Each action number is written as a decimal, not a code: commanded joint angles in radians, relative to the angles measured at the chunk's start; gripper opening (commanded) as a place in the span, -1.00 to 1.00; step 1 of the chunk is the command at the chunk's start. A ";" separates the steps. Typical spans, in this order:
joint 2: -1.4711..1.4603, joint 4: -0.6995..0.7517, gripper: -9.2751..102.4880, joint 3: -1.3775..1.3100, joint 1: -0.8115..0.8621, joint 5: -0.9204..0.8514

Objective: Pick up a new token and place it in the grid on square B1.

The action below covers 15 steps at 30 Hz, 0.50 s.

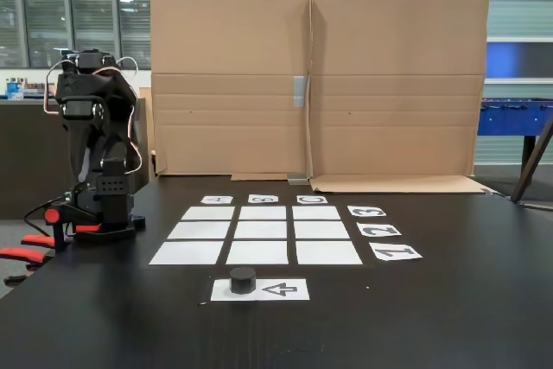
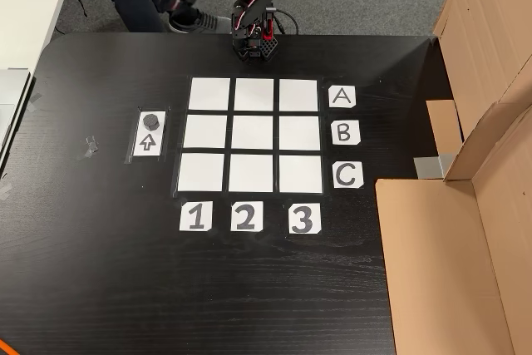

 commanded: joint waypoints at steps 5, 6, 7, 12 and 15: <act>-0.229 0.055 -0.53 -0.201 -0.092 -0.015; -0.264 0.066 -0.52 -0.225 -0.106 -0.015; -0.304 0.078 -0.52 -0.252 -0.121 -0.015; -0.488 0.135 -0.51 -0.397 -0.176 -0.025; -0.565 0.149 -0.51 -0.469 -0.204 -0.025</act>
